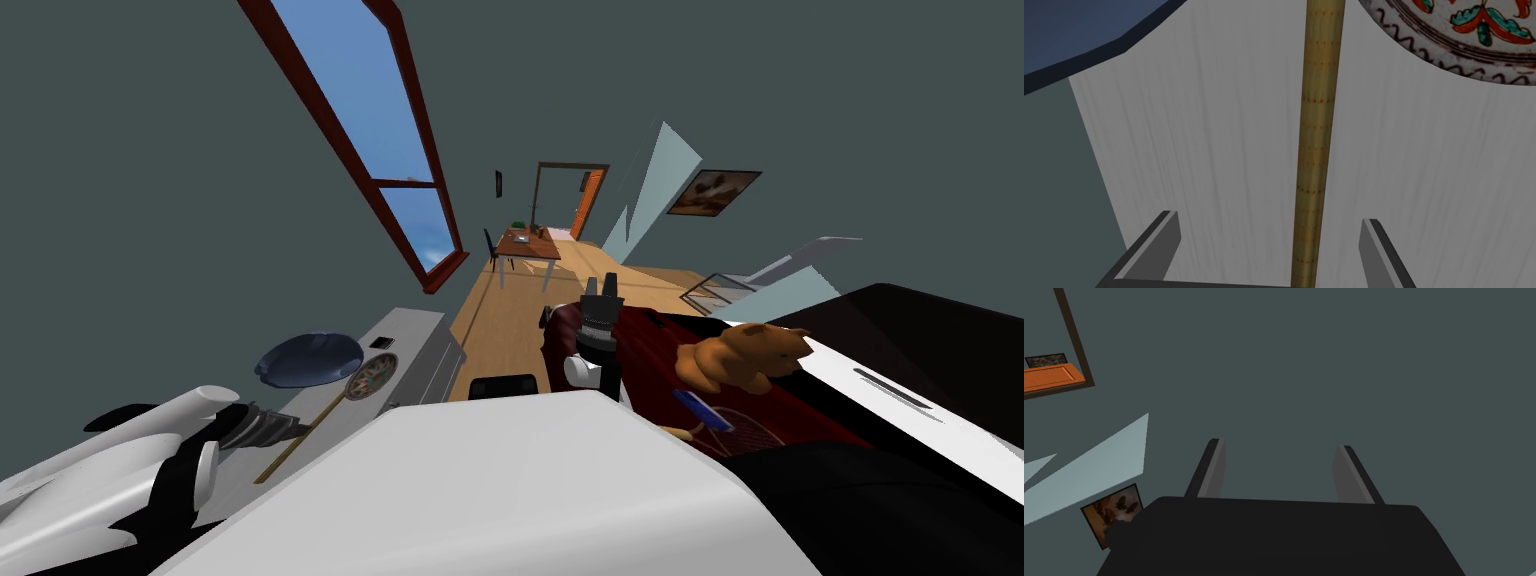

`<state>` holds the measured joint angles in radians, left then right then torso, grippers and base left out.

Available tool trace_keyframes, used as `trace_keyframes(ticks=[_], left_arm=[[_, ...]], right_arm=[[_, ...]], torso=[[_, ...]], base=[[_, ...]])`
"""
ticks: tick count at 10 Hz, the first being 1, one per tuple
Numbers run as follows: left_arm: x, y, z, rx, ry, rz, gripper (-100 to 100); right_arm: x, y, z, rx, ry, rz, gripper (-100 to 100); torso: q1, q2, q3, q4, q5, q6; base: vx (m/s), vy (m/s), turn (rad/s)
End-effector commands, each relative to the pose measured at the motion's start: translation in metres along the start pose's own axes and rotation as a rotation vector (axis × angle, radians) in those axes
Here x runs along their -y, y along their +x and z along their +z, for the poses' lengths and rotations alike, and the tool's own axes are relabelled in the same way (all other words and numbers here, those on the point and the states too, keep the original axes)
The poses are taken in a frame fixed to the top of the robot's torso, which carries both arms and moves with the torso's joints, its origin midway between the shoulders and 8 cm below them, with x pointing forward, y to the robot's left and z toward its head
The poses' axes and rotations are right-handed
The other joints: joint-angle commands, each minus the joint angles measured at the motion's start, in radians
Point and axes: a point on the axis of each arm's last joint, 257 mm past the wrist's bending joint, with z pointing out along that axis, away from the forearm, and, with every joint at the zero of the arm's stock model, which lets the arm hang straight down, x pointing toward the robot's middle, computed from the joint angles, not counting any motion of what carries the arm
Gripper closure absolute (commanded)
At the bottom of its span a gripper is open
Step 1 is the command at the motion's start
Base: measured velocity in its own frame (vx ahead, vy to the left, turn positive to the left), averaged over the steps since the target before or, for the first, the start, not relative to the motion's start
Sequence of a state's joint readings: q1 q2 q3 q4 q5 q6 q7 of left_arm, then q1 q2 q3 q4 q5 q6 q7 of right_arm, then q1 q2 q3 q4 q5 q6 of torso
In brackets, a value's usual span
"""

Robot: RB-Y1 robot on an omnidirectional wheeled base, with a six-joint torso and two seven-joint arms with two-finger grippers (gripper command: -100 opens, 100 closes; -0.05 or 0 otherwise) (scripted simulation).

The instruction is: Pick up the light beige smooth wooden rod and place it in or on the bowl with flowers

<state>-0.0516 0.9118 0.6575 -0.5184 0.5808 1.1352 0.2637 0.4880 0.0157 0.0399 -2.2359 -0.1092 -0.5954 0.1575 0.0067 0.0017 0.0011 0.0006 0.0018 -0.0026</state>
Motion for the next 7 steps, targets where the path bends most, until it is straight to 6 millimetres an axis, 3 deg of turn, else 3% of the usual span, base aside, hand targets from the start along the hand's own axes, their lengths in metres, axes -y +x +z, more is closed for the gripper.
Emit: trace_keyframes(ticks=[1,3,4,7], left_arm=[[-0.003,0.0022,0.0027,0.0,0.0,-0.015,-100],[-0.0041,0.0026,0.0035,0.0,0.0,-0.016,-100],[-0.0043,0.0028,0.0037,0.0,0.0,-0.019,100],[-0.0043,0.0027,0.0037,0.0,0.0,-0.019,100]], right_arm=[[0.0,0.0,0.0,0.0,0.0,0.0,0],[0.0,0.0,0.0,0.0,0.0,0.0,0],[0.0,0.0,0.0,0.0,0.0,0.0,0],[0.0,0.0,0.0,0.0,0.0,0.0,0]], torso=[[0.0,0.0,0.0,0.0,0.0,0.0],[0.0,0.0,0.0,0.0,0.0,0.0],[-0.001,-0.002,-0.001,0.0,0.0,0.0],[-0.002,-0.004,-0.002,-0.001,0.0,0.0]], base=[[-0.074,0.035,-0.071],[-0.054,0.015,-0.048],[-0.006,0.002,0.003],[0.0,0.0,0.0]])
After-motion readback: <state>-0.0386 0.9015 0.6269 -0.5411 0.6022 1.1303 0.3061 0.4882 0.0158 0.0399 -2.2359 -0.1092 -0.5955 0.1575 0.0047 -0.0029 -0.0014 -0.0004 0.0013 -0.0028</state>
